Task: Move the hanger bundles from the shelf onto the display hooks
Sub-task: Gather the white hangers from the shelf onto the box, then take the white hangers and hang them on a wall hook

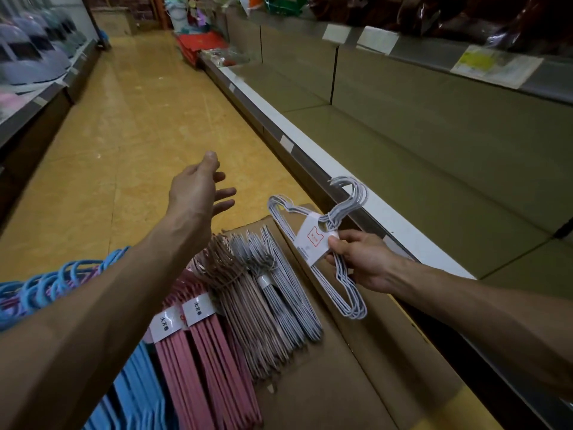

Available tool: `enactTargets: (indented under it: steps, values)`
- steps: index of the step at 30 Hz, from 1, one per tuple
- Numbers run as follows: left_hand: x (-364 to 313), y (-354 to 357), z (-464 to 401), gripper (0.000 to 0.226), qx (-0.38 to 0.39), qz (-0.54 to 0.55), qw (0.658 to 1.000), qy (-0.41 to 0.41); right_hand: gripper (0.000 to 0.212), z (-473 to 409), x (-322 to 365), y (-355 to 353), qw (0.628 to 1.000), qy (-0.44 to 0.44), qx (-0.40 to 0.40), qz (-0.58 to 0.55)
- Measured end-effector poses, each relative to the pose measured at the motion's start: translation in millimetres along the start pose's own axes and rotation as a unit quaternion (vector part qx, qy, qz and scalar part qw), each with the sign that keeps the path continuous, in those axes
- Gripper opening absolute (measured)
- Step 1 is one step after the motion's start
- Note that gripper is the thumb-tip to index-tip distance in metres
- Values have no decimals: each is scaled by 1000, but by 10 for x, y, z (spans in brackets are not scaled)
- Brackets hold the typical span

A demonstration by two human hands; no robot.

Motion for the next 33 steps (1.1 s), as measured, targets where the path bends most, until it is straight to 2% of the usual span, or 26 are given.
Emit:
enactTargets:
  steps: [5,10,13,17,23,29,31,33]
  values:
    - [0,121,48,34,59,-84,993,53,18,-142,-165,70,999,-19,-37,36]
    - [-35,235,82,33,98,-157,977,107,29,-288,-255,142,965,-85,-111,221]
    - [-22,238,59,31,100,-150,977,109,28,-321,-356,249,953,-108,-127,252]
    - [43,195,16,27,100,-152,978,103,22,-413,-590,404,952,-91,-117,269]
    - [82,6,52,23,110,-195,967,119,24,-466,-614,471,947,-94,-87,296]
    - [-119,-436,196,22,106,-212,961,140,23,-162,-336,524,907,-142,-116,379]
    - [-228,-606,270,22,100,-216,960,150,18,41,-241,649,897,-168,-86,400]
    - [-347,-778,349,21,90,-217,959,157,12,271,-187,839,892,-190,-22,411]
Point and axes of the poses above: each hand's wrist, its own z-axis away from the middle knuckle, its own y-axis out of the palm, x = y × z, the point moved 8 cm from there along -z, towards the middle knuckle, and after that the axes turned 2 degrees about -y, right-handed, at the moved point
